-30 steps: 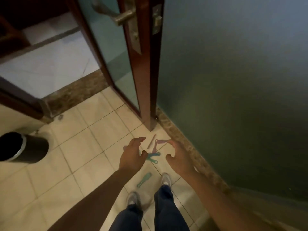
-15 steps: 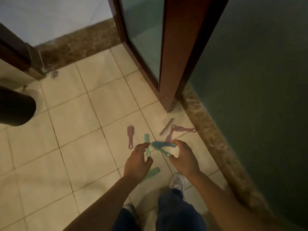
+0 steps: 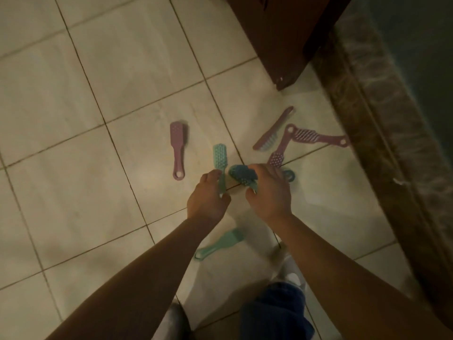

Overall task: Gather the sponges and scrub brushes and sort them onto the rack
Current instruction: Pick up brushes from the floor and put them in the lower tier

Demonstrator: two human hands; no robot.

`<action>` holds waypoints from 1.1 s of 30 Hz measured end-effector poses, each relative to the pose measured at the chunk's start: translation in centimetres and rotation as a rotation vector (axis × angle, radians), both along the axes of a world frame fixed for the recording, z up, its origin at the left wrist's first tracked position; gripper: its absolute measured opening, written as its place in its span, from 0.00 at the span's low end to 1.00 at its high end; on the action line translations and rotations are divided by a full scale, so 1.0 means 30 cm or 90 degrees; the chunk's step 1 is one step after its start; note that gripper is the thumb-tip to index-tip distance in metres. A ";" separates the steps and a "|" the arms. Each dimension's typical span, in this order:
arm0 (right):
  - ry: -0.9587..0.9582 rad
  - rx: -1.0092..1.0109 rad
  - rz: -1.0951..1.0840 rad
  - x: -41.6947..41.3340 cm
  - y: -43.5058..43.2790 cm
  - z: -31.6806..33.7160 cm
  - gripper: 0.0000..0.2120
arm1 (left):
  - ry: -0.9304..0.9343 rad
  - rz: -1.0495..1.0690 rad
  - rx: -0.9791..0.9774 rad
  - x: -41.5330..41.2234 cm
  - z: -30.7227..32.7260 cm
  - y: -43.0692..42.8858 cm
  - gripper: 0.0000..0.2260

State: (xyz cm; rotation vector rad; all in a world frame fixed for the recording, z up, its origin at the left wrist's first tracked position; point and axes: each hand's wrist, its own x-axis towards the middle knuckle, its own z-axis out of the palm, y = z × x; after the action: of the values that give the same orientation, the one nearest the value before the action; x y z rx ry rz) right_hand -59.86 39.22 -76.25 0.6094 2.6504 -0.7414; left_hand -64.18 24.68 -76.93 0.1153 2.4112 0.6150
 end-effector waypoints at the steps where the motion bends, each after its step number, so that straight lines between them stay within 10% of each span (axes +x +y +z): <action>1: 0.000 0.015 0.008 -0.007 -0.003 -0.028 0.27 | 0.000 0.009 -0.012 -0.006 -0.028 0.008 0.26; 17: 0.027 0.060 -0.010 -0.031 -0.005 -0.136 0.21 | 0.000 0.149 -0.141 0.002 -0.155 0.103 0.10; 24: 0.053 -0.054 -0.128 -0.004 0.009 -0.086 0.15 | -0.026 0.004 -0.199 -0.013 -0.118 0.096 0.10; 33: 0.006 -0.257 -0.282 0.066 -0.001 0.232 0.13 | -0.083 0.108 0.049 0.096 0.203 0.095 0.05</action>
State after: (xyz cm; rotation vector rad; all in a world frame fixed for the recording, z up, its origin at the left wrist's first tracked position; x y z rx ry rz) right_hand -57.88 39.21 -69.29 1.0817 2.2871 -1.3577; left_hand -61.31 27.52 -70.83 -0.0958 2.2872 0.7682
